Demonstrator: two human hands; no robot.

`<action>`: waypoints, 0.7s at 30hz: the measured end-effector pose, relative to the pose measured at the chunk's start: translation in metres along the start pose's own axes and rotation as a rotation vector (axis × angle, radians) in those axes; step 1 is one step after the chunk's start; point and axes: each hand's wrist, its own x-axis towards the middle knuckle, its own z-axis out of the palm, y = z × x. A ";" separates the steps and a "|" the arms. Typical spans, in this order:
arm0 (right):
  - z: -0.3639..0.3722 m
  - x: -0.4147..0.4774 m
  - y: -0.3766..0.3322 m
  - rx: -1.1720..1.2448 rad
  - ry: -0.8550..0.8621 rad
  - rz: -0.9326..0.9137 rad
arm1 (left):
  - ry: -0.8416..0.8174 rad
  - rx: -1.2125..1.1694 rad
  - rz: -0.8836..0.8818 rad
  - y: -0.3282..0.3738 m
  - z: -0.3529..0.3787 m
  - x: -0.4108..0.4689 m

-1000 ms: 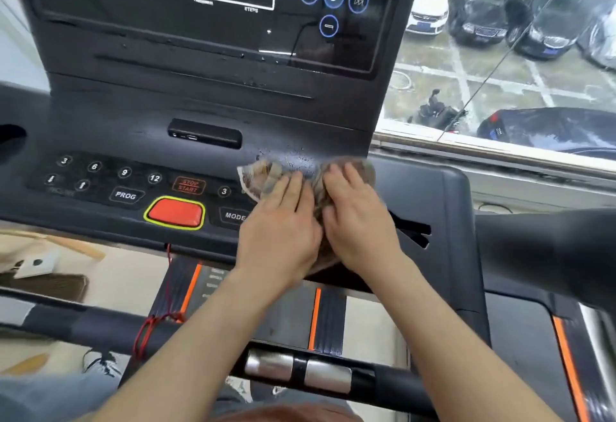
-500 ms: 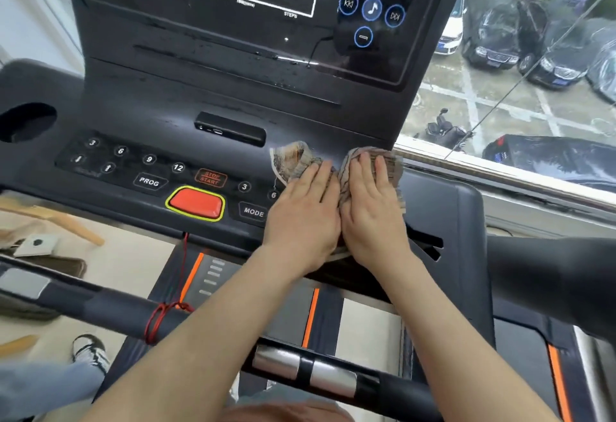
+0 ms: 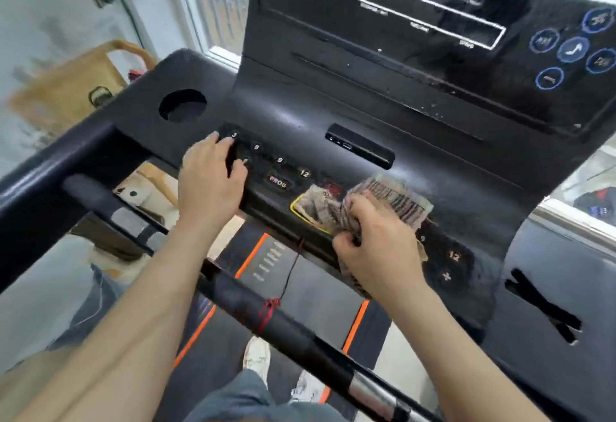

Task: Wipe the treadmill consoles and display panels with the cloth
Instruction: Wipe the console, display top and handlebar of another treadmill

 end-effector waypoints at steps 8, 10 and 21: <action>0.032 0.066 -0.069 0.141 -0.302 -0.200 | 0.116 -0.116 0.025 -0.043 -0.013 0.058; 0.039 0.080 -0.085 0.185 -0.348 -0.224 | 0.123 -0.148 0.052 -0.050 -0.014 0.071; 0.084 0.125 -0.110 0.088 0.035 -0.150 | 0.247 -0.324 0.059 -0.070 -0.004 0.088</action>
